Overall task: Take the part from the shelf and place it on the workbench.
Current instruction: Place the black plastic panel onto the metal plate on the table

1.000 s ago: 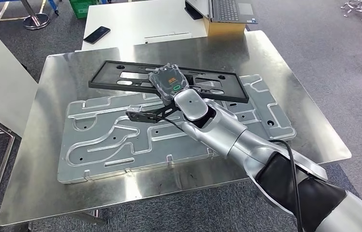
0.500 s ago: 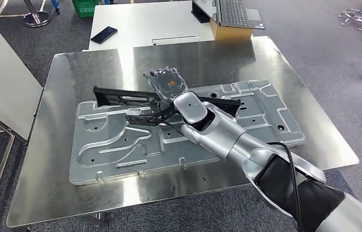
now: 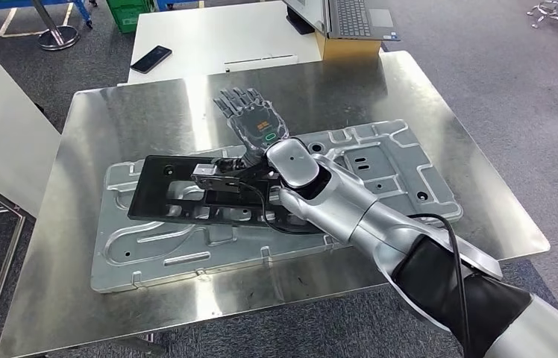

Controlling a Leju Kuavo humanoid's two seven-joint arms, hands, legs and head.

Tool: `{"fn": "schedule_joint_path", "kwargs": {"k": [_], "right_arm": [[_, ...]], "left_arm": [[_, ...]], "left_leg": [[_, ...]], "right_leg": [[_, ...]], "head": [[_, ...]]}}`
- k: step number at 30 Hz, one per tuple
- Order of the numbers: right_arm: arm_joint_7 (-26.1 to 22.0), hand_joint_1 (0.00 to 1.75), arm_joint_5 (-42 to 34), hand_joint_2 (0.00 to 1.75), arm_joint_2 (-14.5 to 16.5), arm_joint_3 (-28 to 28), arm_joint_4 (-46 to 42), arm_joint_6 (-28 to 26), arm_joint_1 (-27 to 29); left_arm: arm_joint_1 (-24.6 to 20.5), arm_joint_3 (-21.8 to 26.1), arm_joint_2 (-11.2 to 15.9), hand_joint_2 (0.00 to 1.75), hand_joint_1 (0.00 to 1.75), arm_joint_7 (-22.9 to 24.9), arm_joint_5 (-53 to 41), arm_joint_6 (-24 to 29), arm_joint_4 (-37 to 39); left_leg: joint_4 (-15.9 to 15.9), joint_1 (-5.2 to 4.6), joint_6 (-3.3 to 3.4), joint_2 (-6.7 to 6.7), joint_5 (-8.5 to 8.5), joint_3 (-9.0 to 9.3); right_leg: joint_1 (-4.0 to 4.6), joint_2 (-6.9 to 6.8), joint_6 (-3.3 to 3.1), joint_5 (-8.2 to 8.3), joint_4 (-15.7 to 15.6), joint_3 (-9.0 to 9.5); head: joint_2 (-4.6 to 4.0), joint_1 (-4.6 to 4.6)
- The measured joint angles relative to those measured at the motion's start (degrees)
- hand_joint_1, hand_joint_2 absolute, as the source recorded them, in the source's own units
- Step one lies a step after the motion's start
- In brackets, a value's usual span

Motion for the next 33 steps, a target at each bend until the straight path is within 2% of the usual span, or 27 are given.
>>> {"fn": "schedule_joint_path", "kwargs": {"k": [2,3,4,7,8,9,10,12,13,14,15,18,19,20,22,23,24,25,27,28,29,30,31,32,33], "right_arm": [[0.01,0.00,0.00,0.00,0.01,0.00,-0.01,0.00,-0.11],[0.01,0.00,0.00,0.00,0.01,0.00,-0.01,0.01,-0.20],[0.01,0.00,0.00,0.00,0.01,0.00,-0.01,0.02,-0.28],[0.01,0.00,-0.03,0.00,-0.02,0.00,-0.01,0.05,-0.28],[0.01,0.00,-0.04,0.00,-0.04,0.00,-0.01,0.05,-0.26],[0.01,0.00,-0.05,0.00,-0.07,0.00,-0.01,0.06,-0.25],[0.01,0.00,-0.06,0.00,-0.09,0.00,-0.01,0.06,-0.23],[0.01,0.00,-0.08,0.00,-0.10,0.00,0.00,0.06,-0.06],[0.01,0.00,-0.09,0.00,-0.10,0.00,0.01,0.07,0.10],[0.01,0.00,-0.09,0.00,-0.10,0.00,0.01,0.08,0.25],[0.01,0.00,-0.09,0.00,-0.10,0.00,0.02,0.09,0.32],[0.04,0.00,-0.10,0.00,-0.11,0.00,0.01,0.11,0.02],[0.05,0.00,-0.10,0.00,-0.11,-0.01,0.01,0.10,-0.10],[0.06,0.00,-0.10,0.00,-0.11,-0.01,0.01,0.10,-0.18],[0.07,0.00,-0.10,0.00,-0.12,-0.01,0.01,0.10,-0.16],[0.08,0.00,-0.10,0.00,-0.11,0.00,0.01,0.10,-0.15],[0.08,0.00,-0.10,0.00,-0.09,0.00,0.00,0.10,-0.15],[0.08,0.00,-0.08,0.00,-0.08,-0.01,-0.01,0.10,-0.15],[0.09,0.00,0.02,0.00,-0.06,-0.01,0.01,0.09,-0.11],[0.10,0.00,0.08,0.00,-0.06,-0.01,0.01,0.09,-0.04],[0.10,0.00,0.12,0.00,-0.06,0.00,0.02,0.18,0.05],[0.10,0.00,0.11,0.00,-0.06,0.00,0.02,0.36,0.17],[0.09,0.00,0.08,0.00,-0.06,0.00,0.02,0.60,0.32],[0.09,0.00,0.04,0.00,-0.06,0.00,0.02,0.82,0.46],[0.09,0.00,0.01,0.00,-0.07,-0.01,0.01,0.96,0.57]], "left_arm": [[-0.07,0.00,0.04,0.00,0.00,-0.01,0.00,-0.10,0.00],[-0.14,0.00,0.05,0.00,0.00,-0.01,0.00,-0.18,0.00],[-0.20,0.00,0.06,0.00,0.00,-0.01,0.00,-0.26,0.00],[-0.24,0.00,0.04,0.00,0.00,-0.03,-0.01,-0.42,0.00],[-0.25,0.00,0.03,0.00,0.00,-0.04,-0.01,-0.43,0.00],[-0.28,0.00,0.02,0.00,0.00,-0.04,-0.02,-0.44,0.00],[-0.31,0.00,0.01,0.00,0.00,-0.05,-0.02,-0.45,0.00],[-0.35,-0.01,0.01,0.00,0.00,-0.05,-0.02,-0.45,0.00],[-0.35,-0.01,0.01,0.00,0.00,-0.05,-0.02,-0.45,0.00],[-0.35,-0.01,0.01,0.00,0.00,-0.04,-0.01,-0.43,0.00],[-0.34,0.00,0.00,0.00,0.00,-0.04,0.00,-0.40,0.00],[-0.34,0.00,-0.01,0.00,0.00,-0.03,0.02,-0.31,0.00],[-0.35,0.00,-0.01,0.00,0.00,-0.03,0.01,-0.29,0.00],[-0.36,0.00,-0.02,0.00,0.00,-0.01,0.01,-0.27,0.00],[-0.30,-0.01,-0.03,0.00,0.00,0.07,0.00,-0.25,0.00],[-0.25,-0.01,-0.06,0.00,0.00,0.13,0.00,-0.24,0.00],[-0.19,-0.02,-0.09,0.00,0.00,0.18,-0.01,-0.24,0.00],[-0.20,-0.02,-0.11,0.00,0.00,0.21,-0.01,-0.24,0.00],[-0.29,-0.02,-0.15,0.00,0.00,0.26,-0.03,-0.27,0.00],[-0.34,-0.02,-0.15,0.00,0.00,0.28,-0.05,-0.29,0.00],[-0.36,-0.02,-0.16,0.00,0.00,0.31,-0.12,-0.31,0.00],[-0.37,-0.02,-0.16,0.00,0.00,0.33,-0.30,-0.32,0.00],[-0.40,-0.02,-0.14,0.00,0.00,0.33,-0.53,-0.34,0.00],[-0.48,-0.02,-0.12,0.00,0.00,0.33,-0.80,-0.34,0.00],[-0.59,-0.02,-0.09,0.00,0.00,0.34,-1.02,-0.35,0.00]], "left_leg": [[-7.75,0.02,0.17,0.00,3.65,3.83],[-10.98,-0.09,0.42,-0.05,4.76,5.41],[-12.77,-0.21,0.70,-0.10,5.21,6.25],[-13.55,-0.35,1.73,-0.07,5.72,6.23],[-13.80,-0.27,2.14,0.01,6.04,6.19],[-14.08,-0.17,2.59,0.11,6.39,6.10],[-14.25,-0.13,2.96,0.20,6.71,5.93],[-14.22,-0.28,3.38,0.29,7.20,5.24],[-14.13,-0.34,3.46,0.32,7.45,4.83],[-14.01,-0.38,3.46,0.33,7.70,4.39],[-13.84,-0.39,3.40,0.32,7.94,3.96],[-13.24,-0.43,2.88,0.26,8.59,2.88],[-13.17,-0.44,2.58,0.24,8.90,2.70],[-13.22,-0.41,2.25,0.23,9.28,2.56],[-13.60,-0.35,1.55,0.13,10.10,2.33],[-13.48,-0.28,1.19,0.10,9.78,1.94],[-12.59,-0.24,0.85,0.09,8.51,1.35],[-10.47,-0.18,0.55,0.10,6.19,0.46],[-3.35,-0.07,0.11,0.13,0.71,-1.58],[0.13,-0.04,-0.05,0.14,-0.91,-2.21],[2.20,-0.02,-0.15,0.14,-1.20,-2.12],[2.47,0.00,-0.20,0.14,-0.40,-1.12],[0.57,0.02,-0.19,0.15,1.00,1.03],[-3.00,0.03,-0.12,0.15,1.87,4.02],[-7.32,-0.06,0.04,0.13,1.91,7.26]], "right_leg": [[0.03,0.05,0.16,-0.06,0.26,0.00],[0.09,0.11,0.34,-0.05,0.37,-0.09],[0.16,0.17,0.59,0.02,0.42,-0.22],[0.18,0.24,1.52,0.25,0.35,-0.53],[0.15,0.18,1.80,-0.35,0.79,-0.70],[0.13,0.11,2.04,-1.74,2.19,-1.20],[0.09,0.02,2.22,-3.88,4.78,-2.12],[0.01,-0.05,2.42,-8.50,12.17,-4.63],[-0.02,-0.05,2.49,-9.78,15.05,-5.40],[-0.03,-0.06,2.51,-9.96,16.12,-5.28],[-0.03,-0.06,2.46,-9.14,14.93,-4.02],[0.15,-0.02,1.95,-5.70,4.13,3.05],[0.30,0.01,1.78,-5.12,1.81,4.35],[0.46,0.03,1.63,-4.92,0.81,4.73],[0.56,0.01,1.09,-3.90,0.43,4.26],[0.46,-0.04,0.72,-3.34,0.12,3.92],[0.33,-0.10,0.25,-2.65,-0.16,3.43],[0.17,-0.15,-0.12,-1.95,-0.37,2.81],[0.13,-0.19,-0.51,-0.70,-0.41,1.29],[0.14,-0.20,-0.51,-0.11,-0.36,0.45],[0.14,-0.20,-0.46,0.46,-0.28,-0.40],[0.11,-0.19,-0.38,1.01,-0.16,-1.27],[0.07,-0.18,-0.23,1.54,-0.01,-2.09],[0.04,-0.18,-0.02,2.02,0.17,-2.79],[0.07,-0.18,0.25,2.44,0.32,-3.38]], "head": [[0.00,-0.01],[0.00,0.02],[0.00,0.05],[0.00,0.11],[0.00,0.13],[0.00,0.20],[0.00,0.25],[0.00,0.31],[0.00,0.31],[0.00,0.31],[0.00,0.32],[0.00,0.28],[0.00,0.31],[0.00,0.32],[0.00,0.42],[0.00,0.40],[0.00,0.37],[0.00,0.34],[0.00,0.28],[0.00,0.28],[0.00,0.29],[0.00,0.28],[0.00,0.28],[0.00,0.28],[0.00,0.29]]}}
